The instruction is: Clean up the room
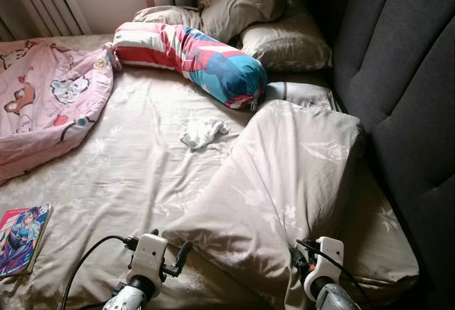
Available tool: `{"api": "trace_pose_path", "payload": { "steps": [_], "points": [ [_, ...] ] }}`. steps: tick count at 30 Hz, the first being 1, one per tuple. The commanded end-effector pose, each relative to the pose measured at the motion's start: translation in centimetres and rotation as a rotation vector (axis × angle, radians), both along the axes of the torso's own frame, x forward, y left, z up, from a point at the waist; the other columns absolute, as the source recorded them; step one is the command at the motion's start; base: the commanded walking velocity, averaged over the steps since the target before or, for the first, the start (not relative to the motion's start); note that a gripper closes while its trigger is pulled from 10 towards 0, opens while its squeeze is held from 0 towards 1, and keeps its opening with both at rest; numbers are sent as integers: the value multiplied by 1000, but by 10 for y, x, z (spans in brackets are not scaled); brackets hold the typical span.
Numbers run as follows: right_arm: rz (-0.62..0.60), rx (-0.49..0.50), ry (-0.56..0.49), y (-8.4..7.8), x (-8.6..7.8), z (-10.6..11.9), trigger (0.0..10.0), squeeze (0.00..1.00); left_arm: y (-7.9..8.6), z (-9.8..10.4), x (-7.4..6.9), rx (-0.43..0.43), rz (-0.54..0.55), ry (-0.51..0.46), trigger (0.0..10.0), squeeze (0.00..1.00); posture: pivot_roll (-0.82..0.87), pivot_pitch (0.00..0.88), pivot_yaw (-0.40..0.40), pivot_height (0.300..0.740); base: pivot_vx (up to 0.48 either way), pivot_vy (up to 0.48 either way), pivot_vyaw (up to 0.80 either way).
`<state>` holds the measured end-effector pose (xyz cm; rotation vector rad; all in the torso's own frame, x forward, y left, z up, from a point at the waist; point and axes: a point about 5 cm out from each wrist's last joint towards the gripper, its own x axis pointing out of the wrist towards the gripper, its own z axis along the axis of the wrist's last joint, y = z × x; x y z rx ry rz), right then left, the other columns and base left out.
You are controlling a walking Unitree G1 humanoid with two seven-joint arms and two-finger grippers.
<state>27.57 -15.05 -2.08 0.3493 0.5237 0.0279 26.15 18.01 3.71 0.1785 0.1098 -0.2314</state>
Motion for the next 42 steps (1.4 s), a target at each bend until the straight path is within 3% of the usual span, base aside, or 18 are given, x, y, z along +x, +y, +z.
{"api": "trace_pose_path", "payload": {
  "steps": [1,11,16,18,22,24,27,32,34,42],
  "points": [
    [50,23,111,18,-20,-19,0,0,3,-6,-5,20,-1,25,10000,0,55,174,48,655,0,0,0],
    [-16,-61,128,5,-20,-19,0,0,4,-7,-4,25,1,24,10000,0,52,183,52,655,0,0,0],
    [-72,-120,135,-10,-19,-18,0,0,3,-8,-4,27,-2,29,10000,0,44,189,52,655,0,0,0],
    [-110,-263,121,-25,-15,-13,0,0,3,-8,-4,27,0,30,10000,0,43,191,53,655,0,0,0],
    [-220,-393,99,-48,-9,-3,0,0,5,-9,-5,29,2,33,10000,0,37,191,53,655,0,0,0],
    [-340,-505,39,-76,1,15,0,0,5,-10,-6,30,4,36,10000,0,35,190,55,655,0,0,0],
    [-385,-561,3,-88,6,25,0,0,6,-10,-6,30,4,37,10000,0,32,191,56,655,0,0,0],
    [-527,-682,-85,-126,14,55,0,0,7,-10,-5,32,2,40,10000,0,22,195,55,655,0,0,0],
    [-625,-781,-172,-148,18,81,0,0,7,-11,-5,31,1,41,10000,0,14,197,58,655,0,0,0],
    [-855,-931,-313,-176,18,127,0,0,6,-12,-5,30,-7,46,10000,0,6,201,63,655,0,0,0]
  ]
}}
